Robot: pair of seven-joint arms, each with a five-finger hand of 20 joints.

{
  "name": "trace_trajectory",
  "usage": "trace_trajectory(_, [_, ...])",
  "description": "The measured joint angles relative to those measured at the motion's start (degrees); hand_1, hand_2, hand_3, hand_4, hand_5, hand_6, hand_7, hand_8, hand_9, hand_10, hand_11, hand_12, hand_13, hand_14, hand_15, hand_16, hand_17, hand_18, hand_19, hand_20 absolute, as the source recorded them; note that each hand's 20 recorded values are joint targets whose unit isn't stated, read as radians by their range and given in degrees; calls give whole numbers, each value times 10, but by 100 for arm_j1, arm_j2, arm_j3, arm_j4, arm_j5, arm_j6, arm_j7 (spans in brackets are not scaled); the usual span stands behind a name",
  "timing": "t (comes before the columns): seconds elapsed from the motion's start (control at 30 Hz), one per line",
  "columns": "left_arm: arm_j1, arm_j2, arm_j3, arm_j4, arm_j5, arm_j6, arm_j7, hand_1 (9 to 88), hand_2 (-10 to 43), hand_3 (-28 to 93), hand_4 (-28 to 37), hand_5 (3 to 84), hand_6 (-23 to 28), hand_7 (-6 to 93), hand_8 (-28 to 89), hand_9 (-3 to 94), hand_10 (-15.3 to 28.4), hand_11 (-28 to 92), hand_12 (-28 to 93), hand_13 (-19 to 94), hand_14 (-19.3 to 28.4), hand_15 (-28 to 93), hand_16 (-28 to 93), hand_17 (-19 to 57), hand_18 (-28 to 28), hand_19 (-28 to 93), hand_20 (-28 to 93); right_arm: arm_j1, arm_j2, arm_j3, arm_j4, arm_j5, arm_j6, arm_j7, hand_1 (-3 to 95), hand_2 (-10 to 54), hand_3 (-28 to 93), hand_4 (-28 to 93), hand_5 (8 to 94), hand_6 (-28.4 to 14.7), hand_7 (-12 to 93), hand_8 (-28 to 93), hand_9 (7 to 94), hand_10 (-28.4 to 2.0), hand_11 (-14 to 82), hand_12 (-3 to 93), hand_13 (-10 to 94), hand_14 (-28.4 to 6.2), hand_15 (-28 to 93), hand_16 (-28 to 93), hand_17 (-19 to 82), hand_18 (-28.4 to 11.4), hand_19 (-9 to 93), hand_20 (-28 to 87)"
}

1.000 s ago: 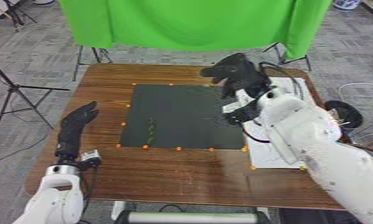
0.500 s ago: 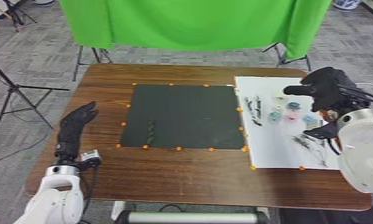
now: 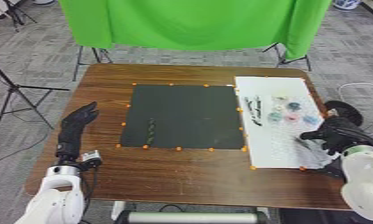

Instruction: Arrange flowers

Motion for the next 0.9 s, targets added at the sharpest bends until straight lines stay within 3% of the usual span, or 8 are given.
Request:
trace_trajectory(0.17, [1, -1, 3, 0, 1, -15, -2, 168, -52, 743, -283, 442, -1, 156, -97, 450, 129, 168, 93, 327, 139, 132, -9, 37, 100, 33, 139, -113, 0, -5, 107, 0, 37, 85, 365, -95, 672, -123, 605, -6, 229, -70, 769, -132, 192, 180, 915, -47, 447, 268, 637, -101, 911, 260])
trace_trajectory(0.27, [4, -5, 5, 0, 2, -17, -3, 168, -51, 743, -283, 443, 0, 155, -98, 451, 129, 168, 93, 327, 139, 133, -9, 37, 100, 32, 139, -107, 10, -102, 142, -15, 205, 122, 443, -95, 638, -144, 653, -8, 234, 83, 814, -120, 216, 187, 928, -40, 450, 278, 646, -97, 919, 271])
trace_trajectory(0.37, [4, -7, 9, 0, 2, -17, -2, 169, -51, 742, -283, 442, -1, 156, -97, 451, 130, 168, 92, 327, 139, 133, -9, 37, 100, 33, 139, -41, 46, -322, 202, -102, 586, 144, 510, -80, 614, -148, 716, -9, 253, 136, 860, -113, 238, 197, 936, -33, 467, 284, 661, -95, 929, 287])
trace_trajectory(0.63, [5, -11, 14, 0, 2, -16, 5, 170, -50, 741, -283, 442, 0, 156, -97, 450, 130, 168, 92, 327, 139, 135, -10, 37, 100, 33, 139, 42, 99, -574, 269, -370, 1381, 82, 521, -82, 641, -153, 753, -3, 275, 129, 881, -105, 236, 225, 937, -25, 495, 273, 669, -92, 932, 321])
trace_trajectory(0.9, [4, -12, 19, 0, 2, -18, -4, 169, -51, 742, -283, 443, 0, 156, -97, 450, 129, 168, 92, 327, 139, 135, -10, 36, 100, 33, 138, 14, 149, -281, -93, -389, 1412, -13, 519, -90, 652, -149, 765, -5, 274, 117, 886, -106, 224, 240, 937, -24, 500, 269, 671, -90, 932, 329])
